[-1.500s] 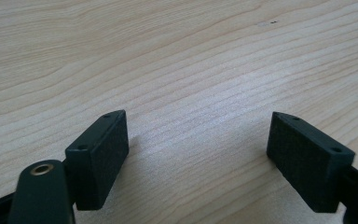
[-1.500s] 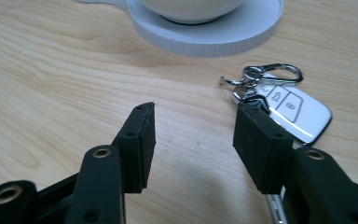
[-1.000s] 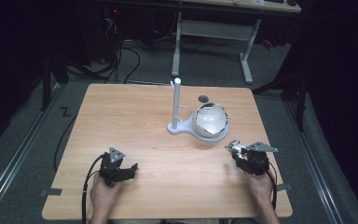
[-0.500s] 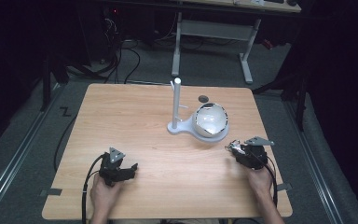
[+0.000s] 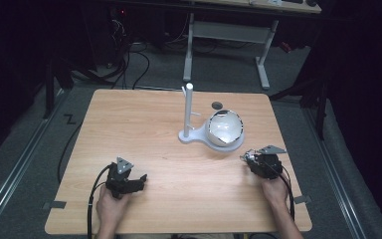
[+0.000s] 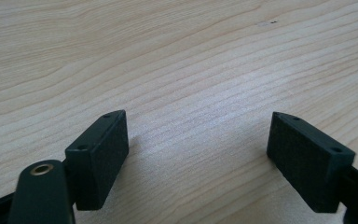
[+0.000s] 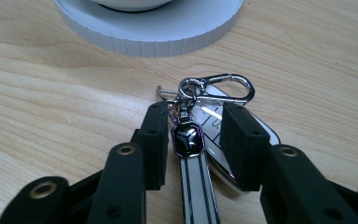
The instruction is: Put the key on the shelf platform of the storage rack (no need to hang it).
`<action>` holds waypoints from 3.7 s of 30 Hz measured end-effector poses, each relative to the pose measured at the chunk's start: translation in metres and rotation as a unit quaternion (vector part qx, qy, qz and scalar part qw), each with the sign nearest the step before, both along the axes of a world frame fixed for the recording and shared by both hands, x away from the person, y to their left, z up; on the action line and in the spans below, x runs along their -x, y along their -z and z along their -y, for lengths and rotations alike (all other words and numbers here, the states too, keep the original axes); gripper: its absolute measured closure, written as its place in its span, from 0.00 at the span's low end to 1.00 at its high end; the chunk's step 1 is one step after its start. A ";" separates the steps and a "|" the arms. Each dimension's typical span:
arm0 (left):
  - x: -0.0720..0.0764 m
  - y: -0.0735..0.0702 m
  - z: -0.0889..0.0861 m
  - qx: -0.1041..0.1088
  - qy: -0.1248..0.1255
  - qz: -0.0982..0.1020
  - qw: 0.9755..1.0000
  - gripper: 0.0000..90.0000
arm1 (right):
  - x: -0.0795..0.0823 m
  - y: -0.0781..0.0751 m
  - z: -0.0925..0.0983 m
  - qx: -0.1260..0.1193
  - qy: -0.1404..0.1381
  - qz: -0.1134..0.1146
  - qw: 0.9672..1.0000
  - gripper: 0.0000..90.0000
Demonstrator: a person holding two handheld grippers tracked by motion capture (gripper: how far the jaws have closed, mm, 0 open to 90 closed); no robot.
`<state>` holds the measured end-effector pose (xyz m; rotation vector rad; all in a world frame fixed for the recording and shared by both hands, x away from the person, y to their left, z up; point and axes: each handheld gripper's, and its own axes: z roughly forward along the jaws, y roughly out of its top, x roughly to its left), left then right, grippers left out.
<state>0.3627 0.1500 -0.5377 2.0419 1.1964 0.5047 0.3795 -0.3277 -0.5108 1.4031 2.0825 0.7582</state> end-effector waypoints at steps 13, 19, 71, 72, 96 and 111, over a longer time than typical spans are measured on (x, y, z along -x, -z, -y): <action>0.000 0.000 0.000 0.000 0.000 0.000 1.000 0.23 | 0.000 0.005 -0.007 -0.002 -0.023 -0.021 1.000 0.80; 0.000 0.000 0.000 0.000 0.000 0.000 1.000 0.23 | -0.003 0.009 -0.007 -0.017 -0.021 -0.033 0.999 0.82; 0.000 0.000 0.000 0.000 0.000 0.000 1.000 0.23 | 0.025 -0.072 0.033 -0.138 -0.040 0.047 0.988 0.83; 0.000 0.000 0.000 0.000 0.000 0.000 1.000 0.23 | 0.025 -0.072 0.033 -0.138 -0.040 0.047 0.988 0.83; 0.000 0.000 0.000 0.000 0.000 0.000 1.000 0.23 | 0.018 -0.113 0.015 -0.124 -0.082 0.080 0.986 0.83; 0.000 0.000 0.000 0.000 0.000 0.000 1.000 0.23 | -0.006 -0.139 -0.006 -0.113 -0.112 0.086 0.984 0.83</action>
